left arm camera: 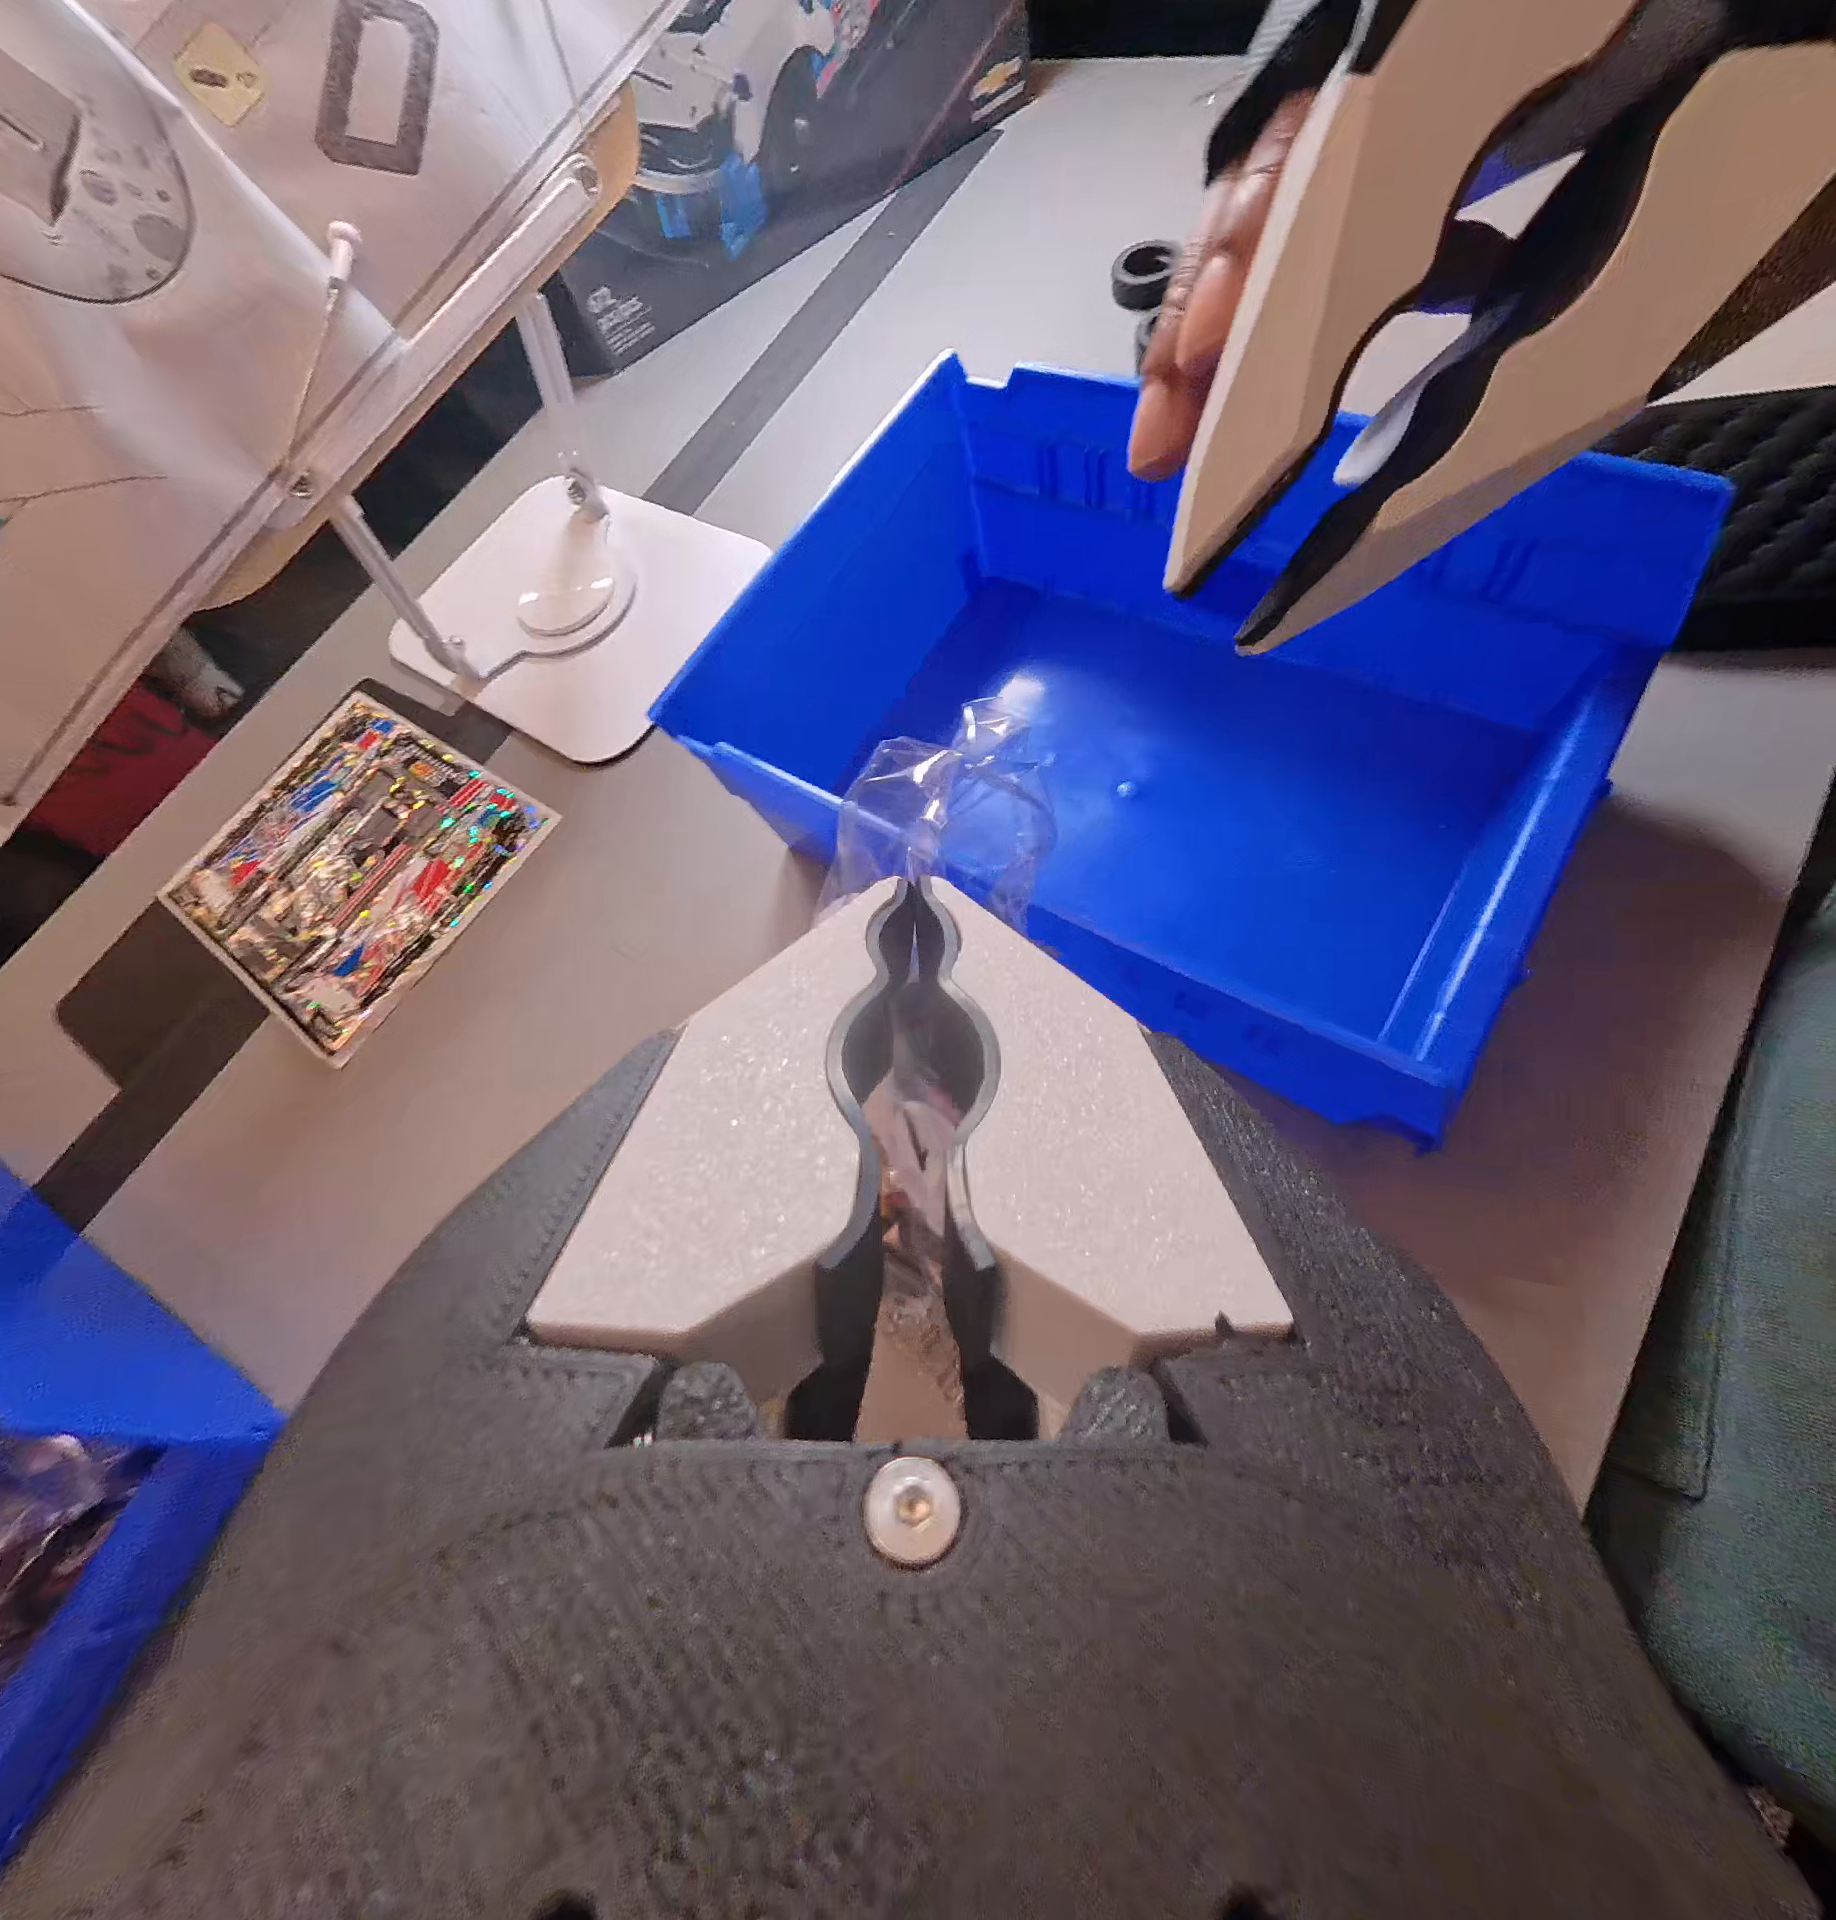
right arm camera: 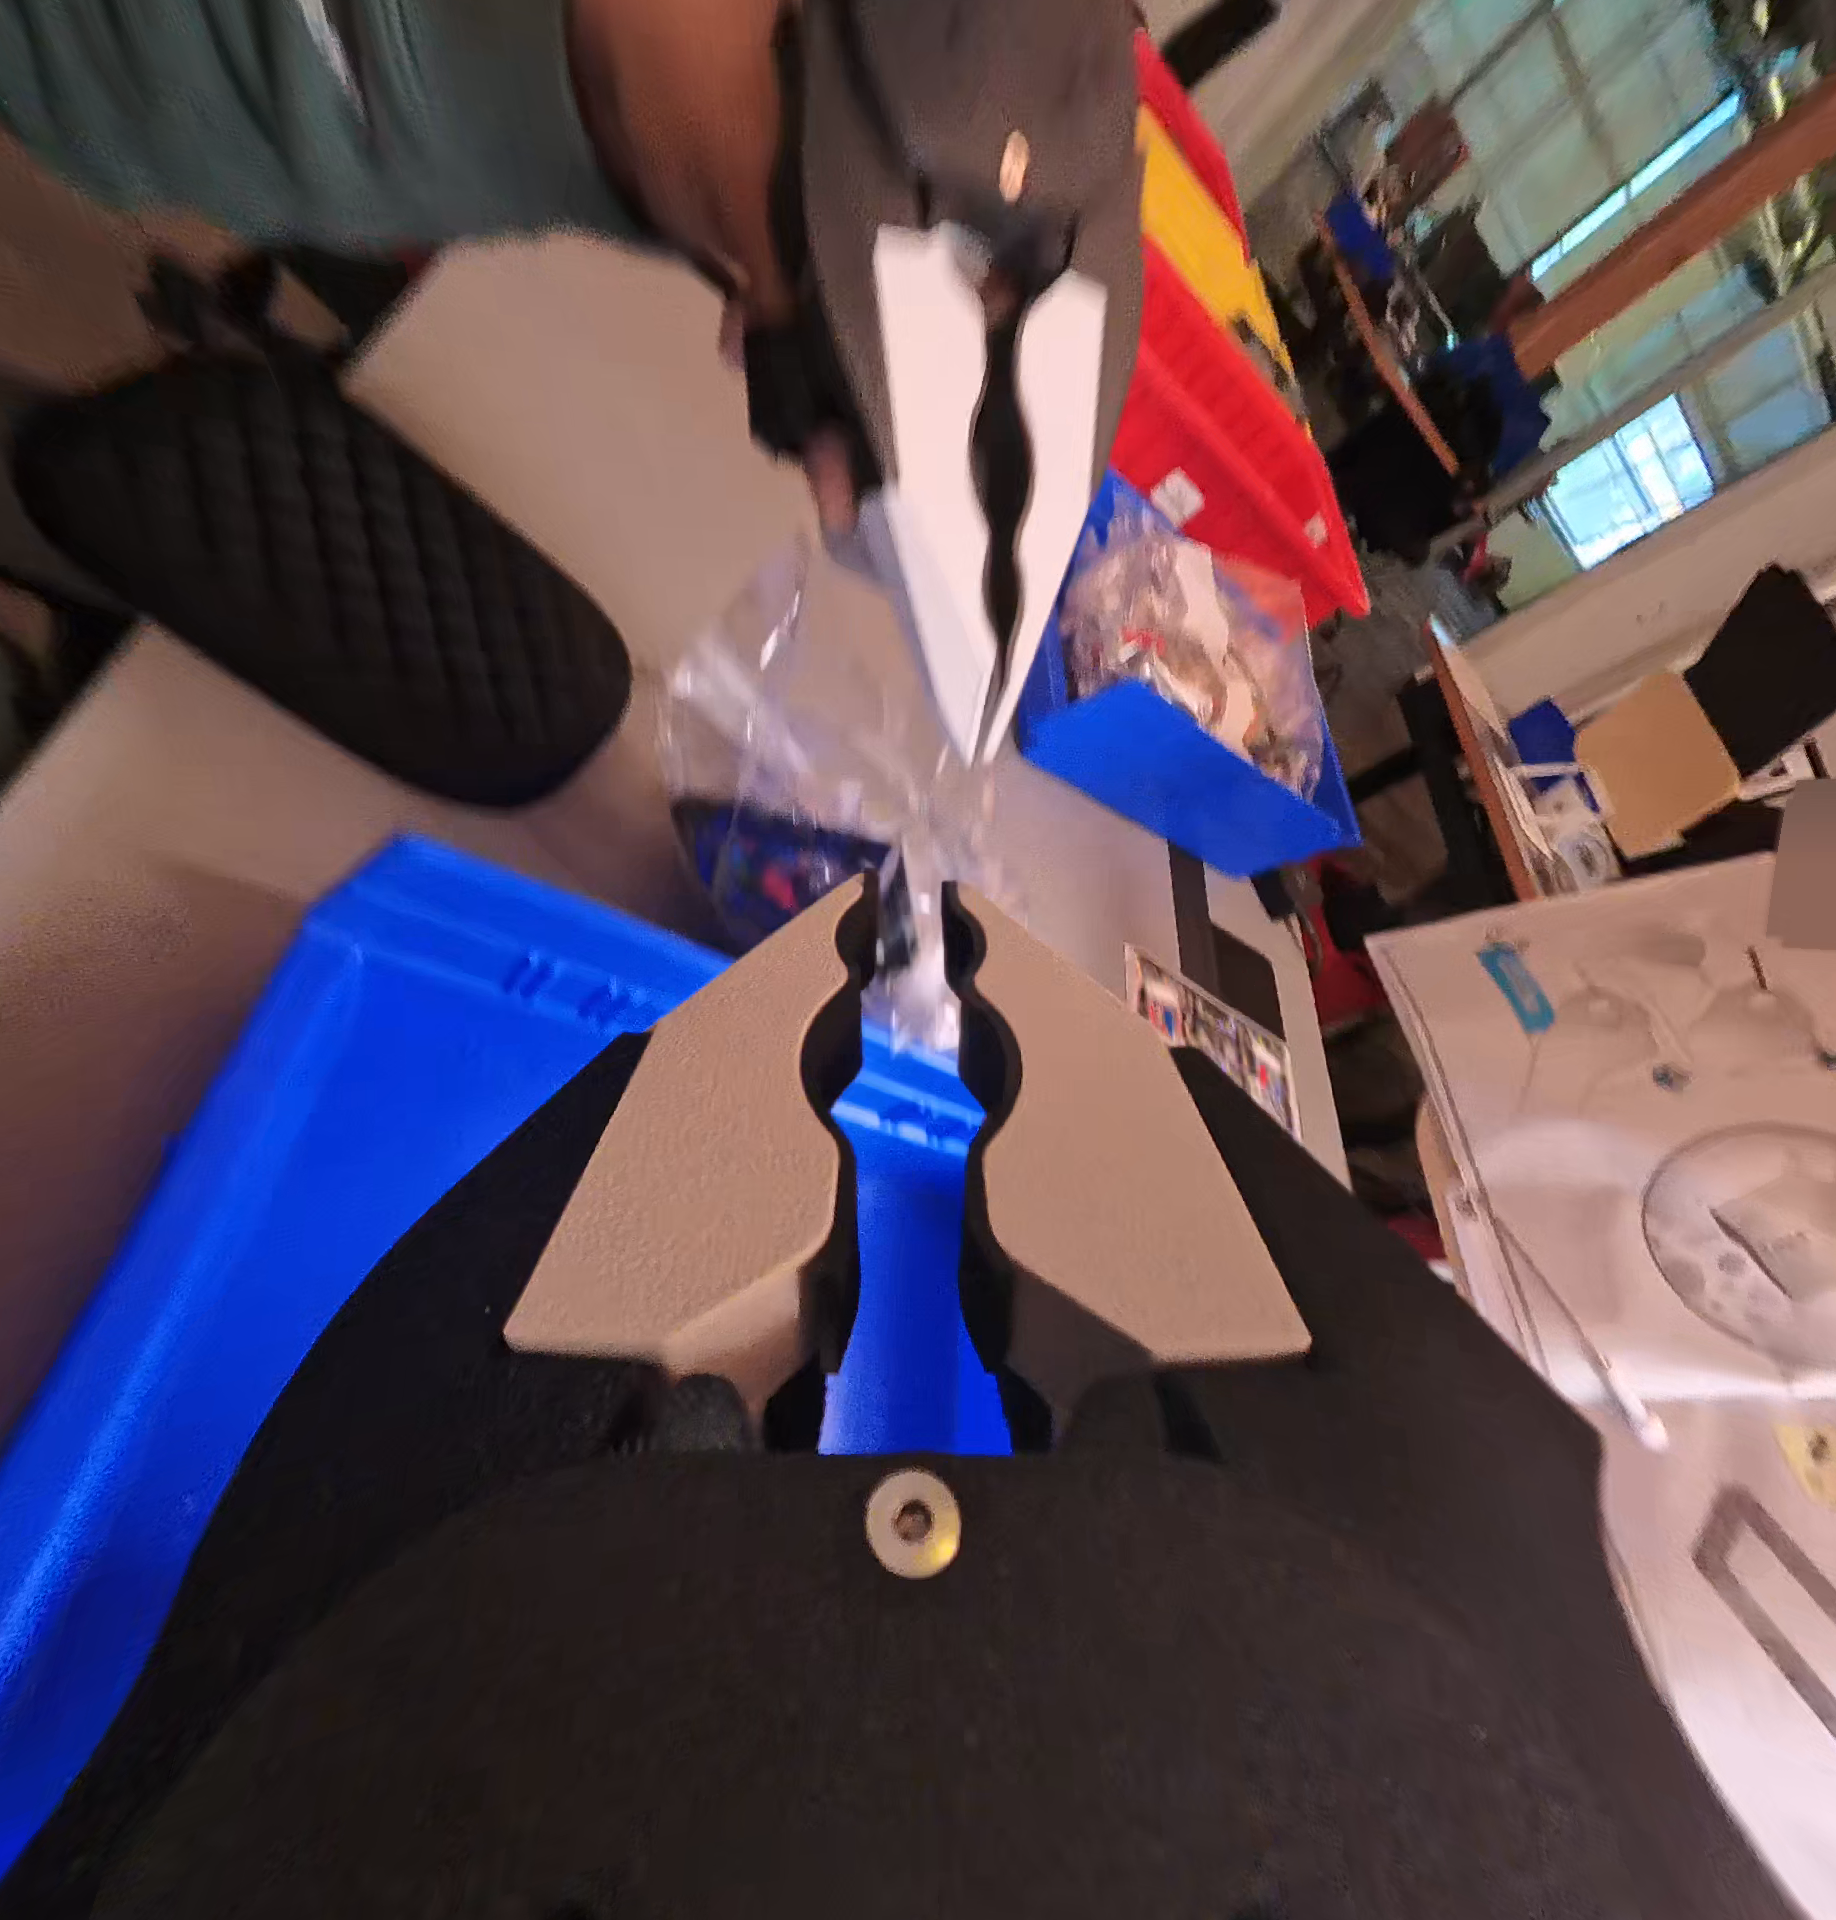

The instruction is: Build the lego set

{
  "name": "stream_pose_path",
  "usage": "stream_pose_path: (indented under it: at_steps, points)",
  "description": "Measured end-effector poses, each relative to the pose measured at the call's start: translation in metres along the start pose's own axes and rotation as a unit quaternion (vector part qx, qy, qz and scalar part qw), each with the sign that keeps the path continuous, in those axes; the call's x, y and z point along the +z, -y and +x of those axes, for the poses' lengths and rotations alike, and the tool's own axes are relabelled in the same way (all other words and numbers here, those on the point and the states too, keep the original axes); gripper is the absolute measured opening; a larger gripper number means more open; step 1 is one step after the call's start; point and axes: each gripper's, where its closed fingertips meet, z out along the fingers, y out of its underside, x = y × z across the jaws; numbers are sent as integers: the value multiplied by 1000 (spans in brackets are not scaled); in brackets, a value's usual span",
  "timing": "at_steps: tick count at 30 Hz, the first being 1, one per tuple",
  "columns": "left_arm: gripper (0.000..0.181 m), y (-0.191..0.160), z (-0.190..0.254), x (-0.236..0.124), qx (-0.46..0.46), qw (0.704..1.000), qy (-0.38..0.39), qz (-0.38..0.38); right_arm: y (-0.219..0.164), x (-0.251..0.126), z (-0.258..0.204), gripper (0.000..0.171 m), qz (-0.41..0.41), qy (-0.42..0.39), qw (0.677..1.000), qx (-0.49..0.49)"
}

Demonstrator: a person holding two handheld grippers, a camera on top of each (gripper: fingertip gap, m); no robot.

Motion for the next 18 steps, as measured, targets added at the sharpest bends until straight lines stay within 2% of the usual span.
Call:
stream_pose_path:
  at_steps: [1,3,5,8,11,18]
  points:
    - [0,1,4,1,0,1000,-6,4,11,4,1,7,12,7,1000,10]
    - [0,4,10,3,3,1000,-12,11,10,23,3,2,-18,13,999,34]
    - [0,5,13,4,4,1000,-12,15,-9,43,-2,0,-76,27,996,24]
    - [0,3,17,2,-2,1000,-17,22,-29,57,1,0,-113,23,993,36]
    - [0,-1,11,-4,-7,999,-5,31,-52,56,-4,0,-165,47,982,81]
    - [0,-7,-3,-18,-42,997,0,63,-90,48,-10,0,-242,28,964,102]
